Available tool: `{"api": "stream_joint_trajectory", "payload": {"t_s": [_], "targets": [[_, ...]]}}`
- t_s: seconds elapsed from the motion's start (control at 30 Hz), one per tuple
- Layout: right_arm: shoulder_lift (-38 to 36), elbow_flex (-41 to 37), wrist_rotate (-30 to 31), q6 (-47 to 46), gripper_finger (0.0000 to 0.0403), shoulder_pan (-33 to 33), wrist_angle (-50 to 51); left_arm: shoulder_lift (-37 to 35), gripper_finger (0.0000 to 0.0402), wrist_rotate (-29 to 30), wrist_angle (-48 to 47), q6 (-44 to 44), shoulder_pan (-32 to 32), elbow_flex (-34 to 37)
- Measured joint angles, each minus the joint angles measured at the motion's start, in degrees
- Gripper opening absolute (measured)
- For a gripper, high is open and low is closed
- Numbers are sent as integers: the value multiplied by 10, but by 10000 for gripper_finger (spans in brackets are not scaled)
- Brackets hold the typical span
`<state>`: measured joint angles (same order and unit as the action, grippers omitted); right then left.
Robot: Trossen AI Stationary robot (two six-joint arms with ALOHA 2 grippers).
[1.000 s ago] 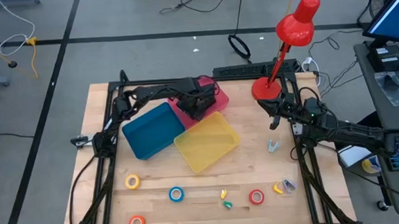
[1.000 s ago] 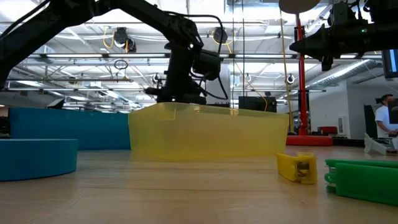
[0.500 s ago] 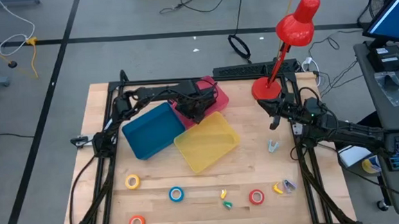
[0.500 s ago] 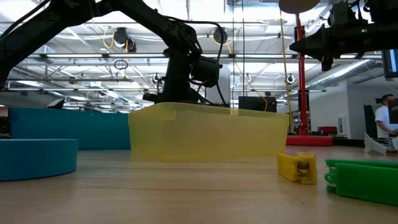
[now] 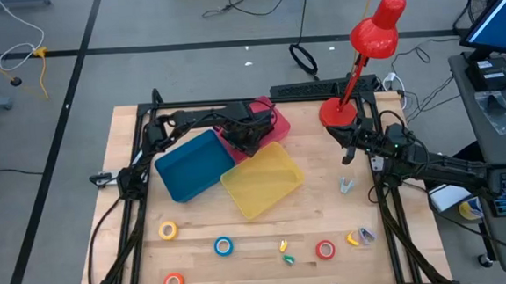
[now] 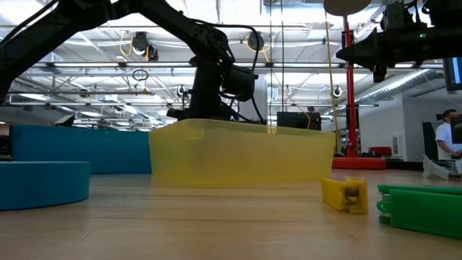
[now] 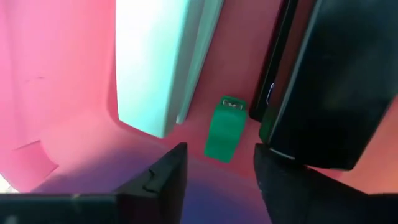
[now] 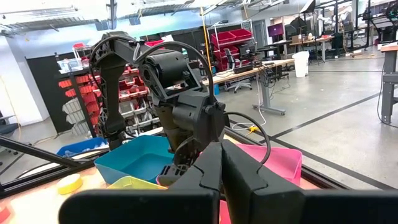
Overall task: Pick and place Stapler, Stapler remover, tape
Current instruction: Put the left green stapler into the red bin, then put the left yellow stapler into the red bin
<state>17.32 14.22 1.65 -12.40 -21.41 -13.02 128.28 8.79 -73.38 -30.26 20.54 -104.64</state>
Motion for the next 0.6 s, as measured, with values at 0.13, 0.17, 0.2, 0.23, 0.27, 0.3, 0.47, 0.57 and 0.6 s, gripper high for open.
{"api": "stream_joint_trajectory", "payload": {"t_s": [0.13,0.17,0.2,0.23,0.27,0.3,0.47,0.57,0.6], "targets": [[0,0,-2,0,0,0,0,-21,221,-18,-14,-3,7,1],[0,0,-2,0,0,0,0,-32,226,-17,-17,-7,8,1],[0,0,-2,0,0,0,0,-43,231,-13,-19,-13,7,1],[0,0,-2,0,0,0,0,-57,234,-9,-19,-19,5,1],[0,0,-2,0,0,0,0,-72,237,-6,-19,-25,2,1],[0,0,-2,0,0,0,0,-88,240,-1,-18,-32,-3,1],[0,0,-14,-8,0,0,0,-176,245,13,-4,-65,-42,0],[0,0,-44,-21,0,0,0,-217,243,13,29,-66,-86,0],[0,0,-54,-23,0,0,0,-226,242,13,44,-66,-104,0]]}}
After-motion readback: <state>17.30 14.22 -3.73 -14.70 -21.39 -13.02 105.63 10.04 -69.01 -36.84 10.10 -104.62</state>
